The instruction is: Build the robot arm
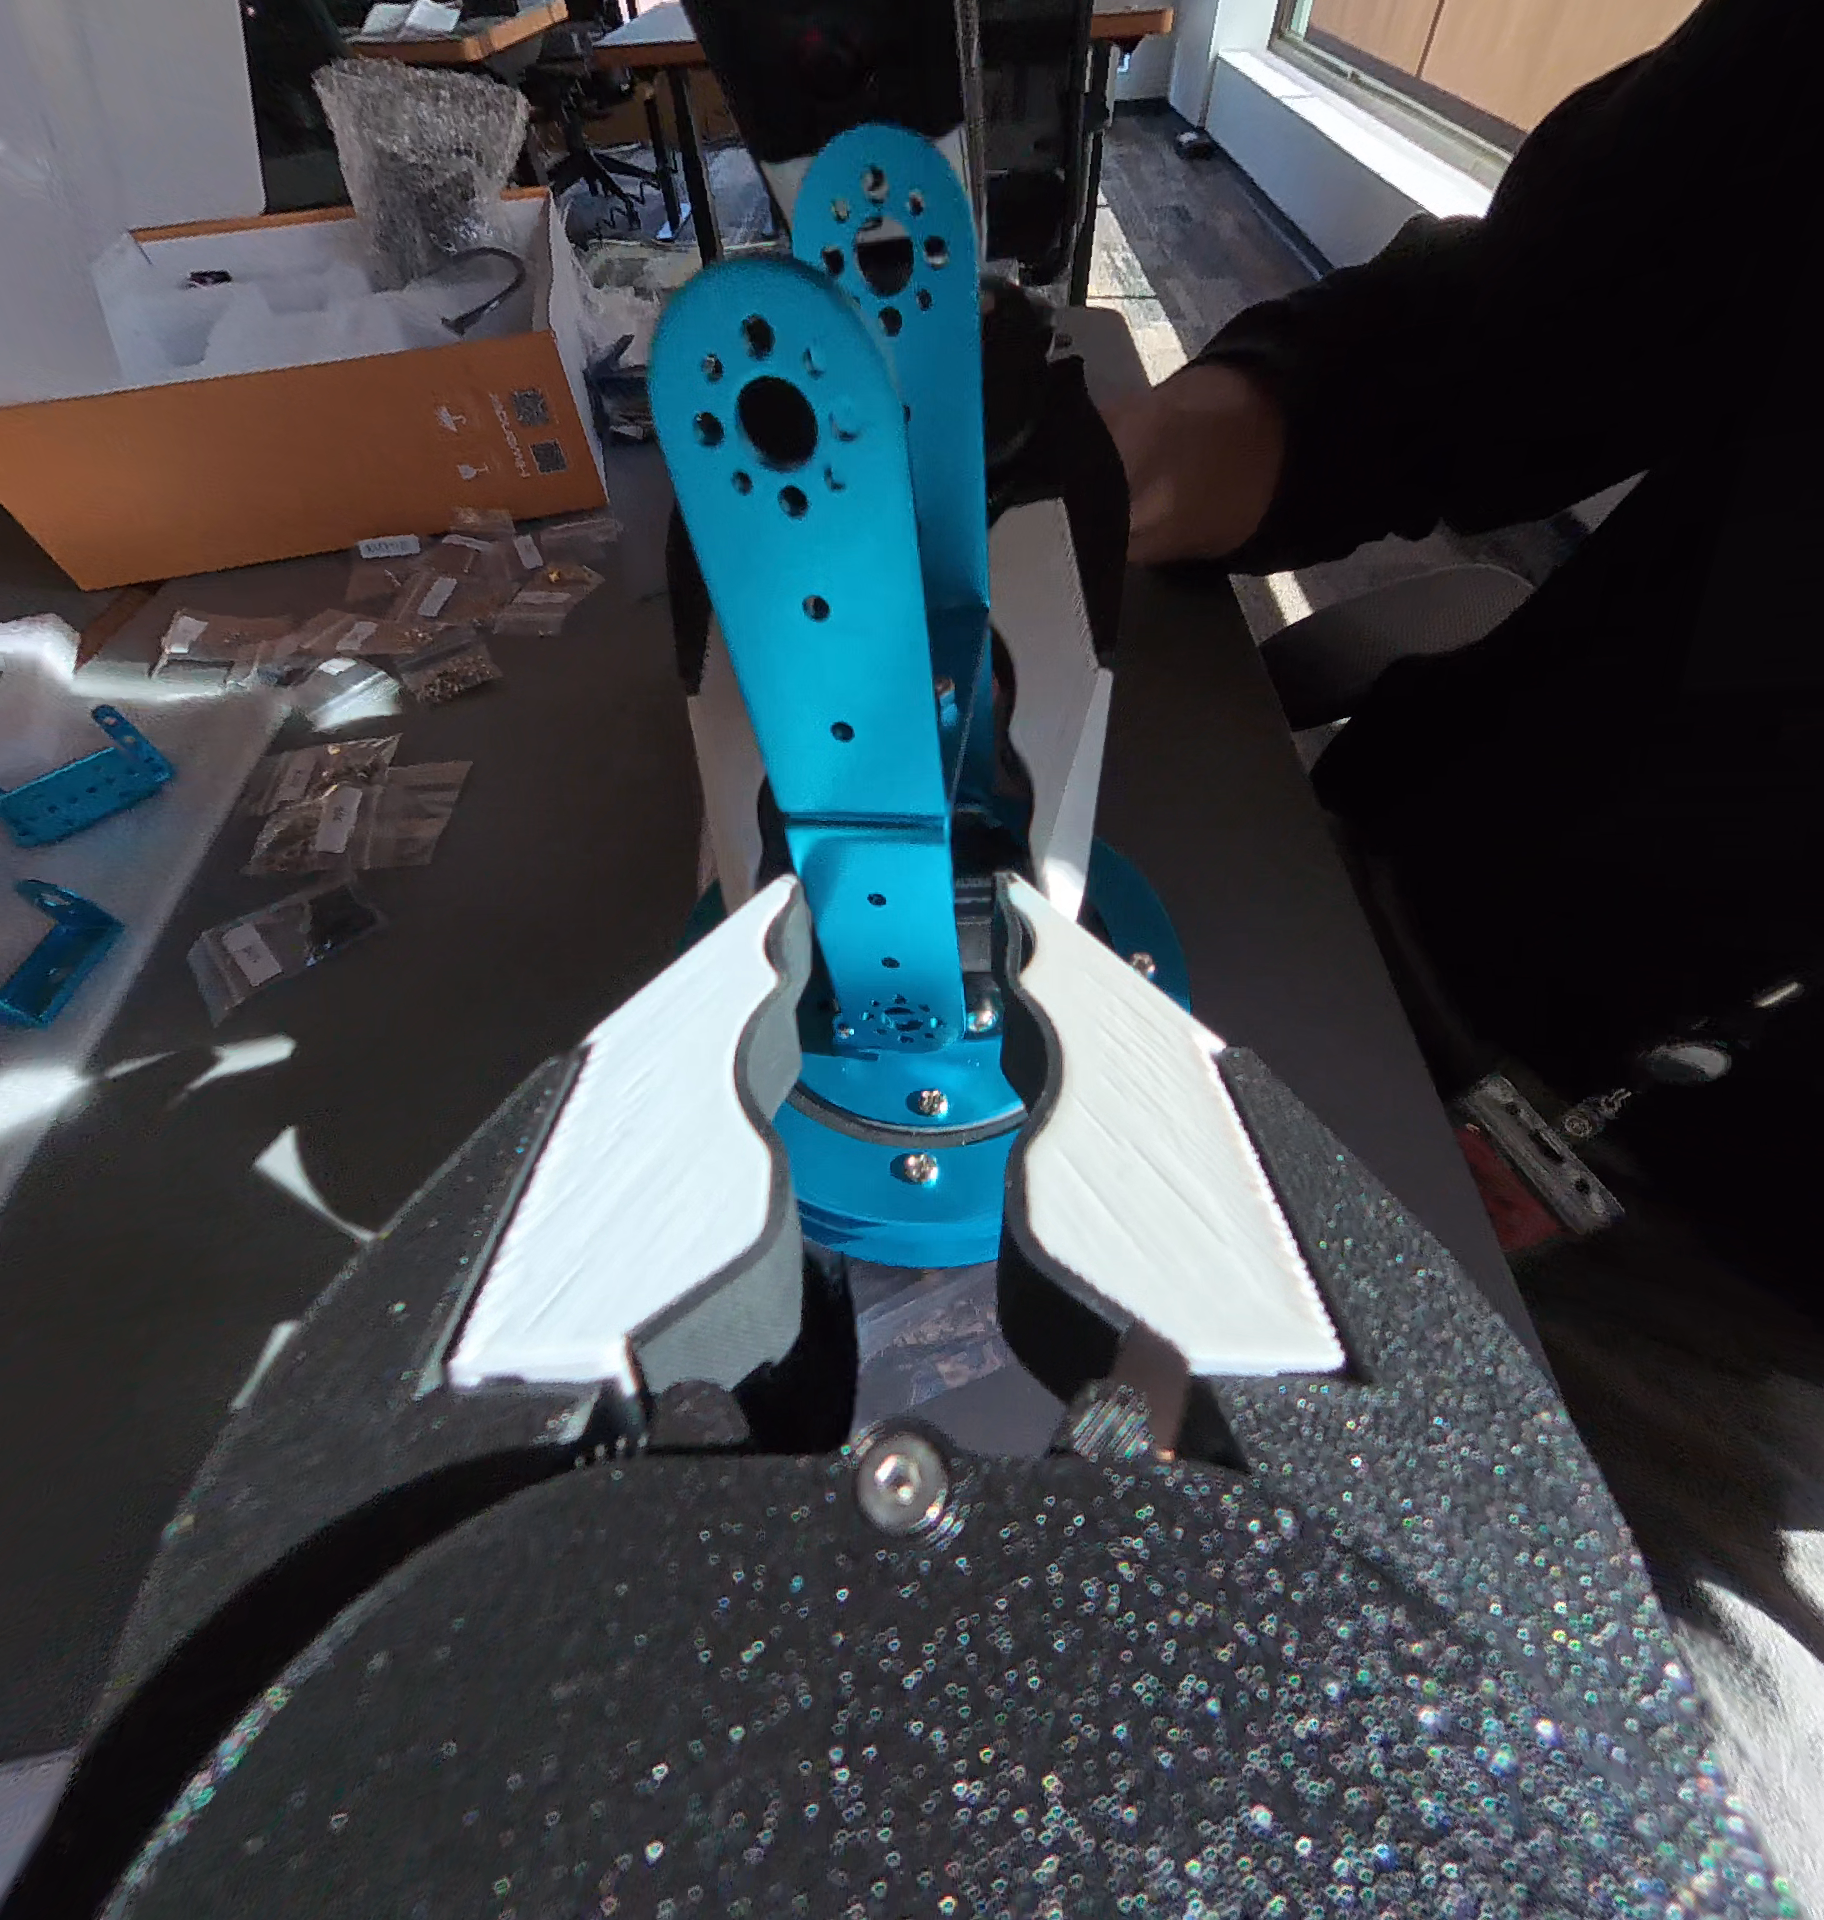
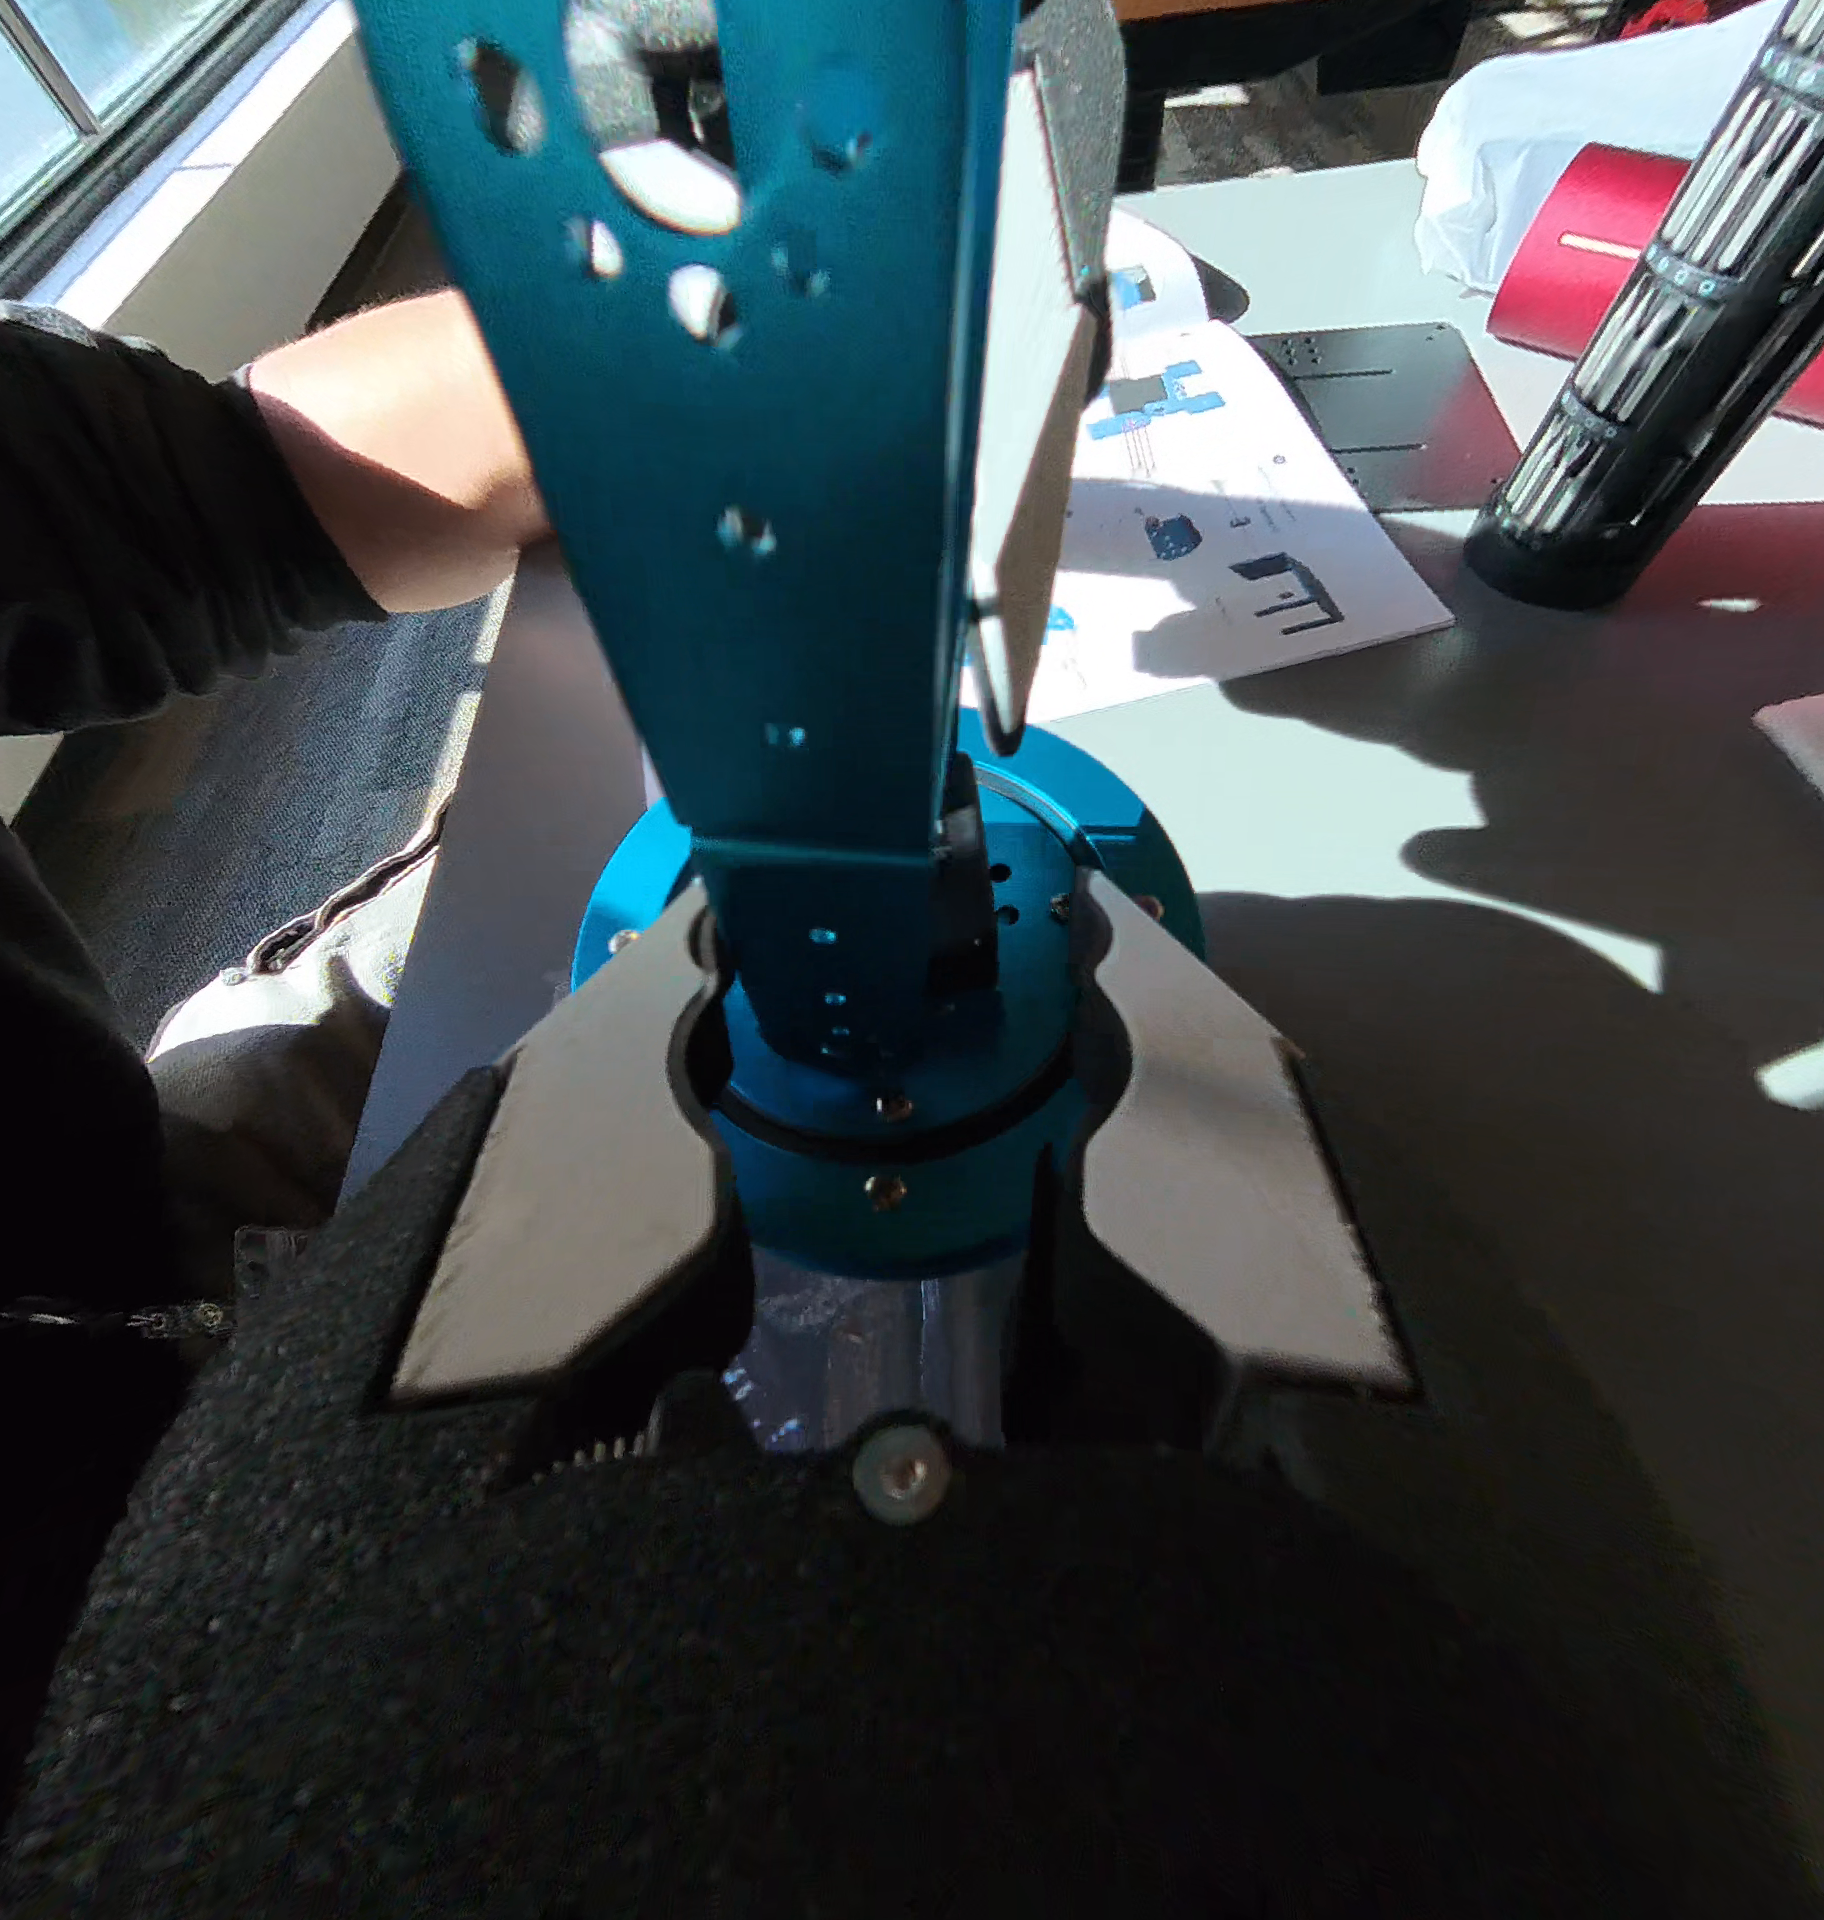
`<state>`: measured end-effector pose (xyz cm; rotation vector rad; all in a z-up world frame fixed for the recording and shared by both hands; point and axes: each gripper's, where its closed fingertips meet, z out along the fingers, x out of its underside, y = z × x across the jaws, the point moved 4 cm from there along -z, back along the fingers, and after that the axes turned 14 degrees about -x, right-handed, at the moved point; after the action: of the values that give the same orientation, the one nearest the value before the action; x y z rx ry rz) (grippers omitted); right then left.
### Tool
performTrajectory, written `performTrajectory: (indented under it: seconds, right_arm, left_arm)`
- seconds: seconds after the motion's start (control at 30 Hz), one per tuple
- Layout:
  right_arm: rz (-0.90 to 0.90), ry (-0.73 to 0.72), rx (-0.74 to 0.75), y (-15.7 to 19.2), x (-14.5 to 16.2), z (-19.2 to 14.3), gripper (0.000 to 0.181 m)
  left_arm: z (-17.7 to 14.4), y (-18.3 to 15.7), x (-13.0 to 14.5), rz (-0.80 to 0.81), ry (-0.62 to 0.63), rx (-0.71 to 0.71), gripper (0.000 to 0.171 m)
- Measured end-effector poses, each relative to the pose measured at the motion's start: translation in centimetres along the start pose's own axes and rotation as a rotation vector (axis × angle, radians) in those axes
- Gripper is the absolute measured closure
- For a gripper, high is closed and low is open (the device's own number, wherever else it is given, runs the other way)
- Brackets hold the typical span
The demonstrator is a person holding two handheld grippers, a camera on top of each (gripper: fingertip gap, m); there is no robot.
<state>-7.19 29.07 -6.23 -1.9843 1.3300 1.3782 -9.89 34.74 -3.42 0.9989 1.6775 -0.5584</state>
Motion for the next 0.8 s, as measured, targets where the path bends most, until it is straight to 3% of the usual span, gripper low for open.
performTrajectory:
  seconds: [0.1, 0.47, 0.63, 0.7, 0.8]
  right_arm:
    - [-0.030, 0.036, 0.008, 0.4, 0.1, -0.3, 0.137]
    - [-0.027, 0.029, 0.021, 0.2, 0.1, -0.3, 0.137]
    - [-0.008, 0.004, 0.021, -0.1, 0.3, -0.9, 0.138]
    - [0.008, -0.018, 0.019, -0.2, 0.5, -1.5, 0.138]
    - [-0.025, 0.016, 0.020, 0.0, 0.4, -1.1, 0.138]
  left_arm:
    - [0.3, 0.2, 0.0, -0.017, 0.000, -0.012, 0.145]
    - [-0.3, 0.5, 0.4, 0.008, 0.138, -0.067, 0.145]
    - [-2.4, 2.1, 0.8, -0.047, 0.147, -0.075, 0.147]
    - [-3.4, 2.2, -0.2, -0.097, 0.091, -0.061, 0.147]
    - [-3.3, 2.5, -1.1, -0.070, 0.103, -0.118, 0.147]
